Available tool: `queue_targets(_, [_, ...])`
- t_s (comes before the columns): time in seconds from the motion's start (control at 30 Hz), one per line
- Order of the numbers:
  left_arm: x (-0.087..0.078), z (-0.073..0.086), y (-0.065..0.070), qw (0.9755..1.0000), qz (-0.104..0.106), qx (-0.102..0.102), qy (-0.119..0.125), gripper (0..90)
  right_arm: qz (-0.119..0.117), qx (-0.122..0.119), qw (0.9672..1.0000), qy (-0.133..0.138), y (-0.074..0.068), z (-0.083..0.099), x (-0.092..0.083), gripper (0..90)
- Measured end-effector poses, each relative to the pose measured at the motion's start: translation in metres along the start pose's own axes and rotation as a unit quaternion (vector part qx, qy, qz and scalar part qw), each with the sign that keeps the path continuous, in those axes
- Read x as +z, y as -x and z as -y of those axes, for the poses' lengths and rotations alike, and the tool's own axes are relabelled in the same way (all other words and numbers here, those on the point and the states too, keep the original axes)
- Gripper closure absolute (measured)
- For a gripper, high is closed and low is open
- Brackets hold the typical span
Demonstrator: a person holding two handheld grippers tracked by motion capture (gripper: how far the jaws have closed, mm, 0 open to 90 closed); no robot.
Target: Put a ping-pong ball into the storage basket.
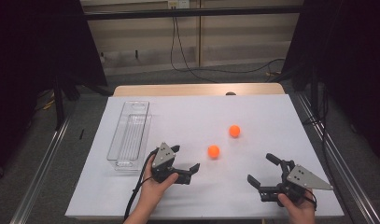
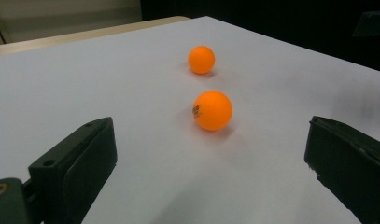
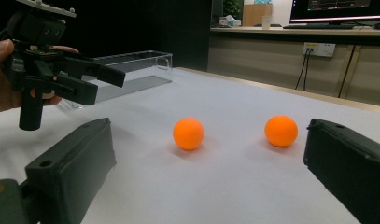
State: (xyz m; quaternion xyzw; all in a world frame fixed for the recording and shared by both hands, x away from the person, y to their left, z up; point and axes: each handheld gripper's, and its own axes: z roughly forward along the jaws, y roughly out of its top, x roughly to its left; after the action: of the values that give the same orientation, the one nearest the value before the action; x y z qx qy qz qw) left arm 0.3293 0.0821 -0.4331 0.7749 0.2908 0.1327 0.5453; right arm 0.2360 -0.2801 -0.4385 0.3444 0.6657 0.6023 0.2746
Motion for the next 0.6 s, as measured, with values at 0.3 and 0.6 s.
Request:
queue_targets(0.3, [0.0044,0.0007,-0.0003,0.9999,0.003,0.003,-0.009,2.5,0.0,0.001,1.0,0.0,0.0002,0.0001,0.0002,1.3])
queue_targets(0.6, [0.0074,0.0,0.0004,0.9999,0.007,-0.003,-0.011,2.5,0.0,0.0,1.0,0.001,0.0003,-0.0001,0.0002,1.2])
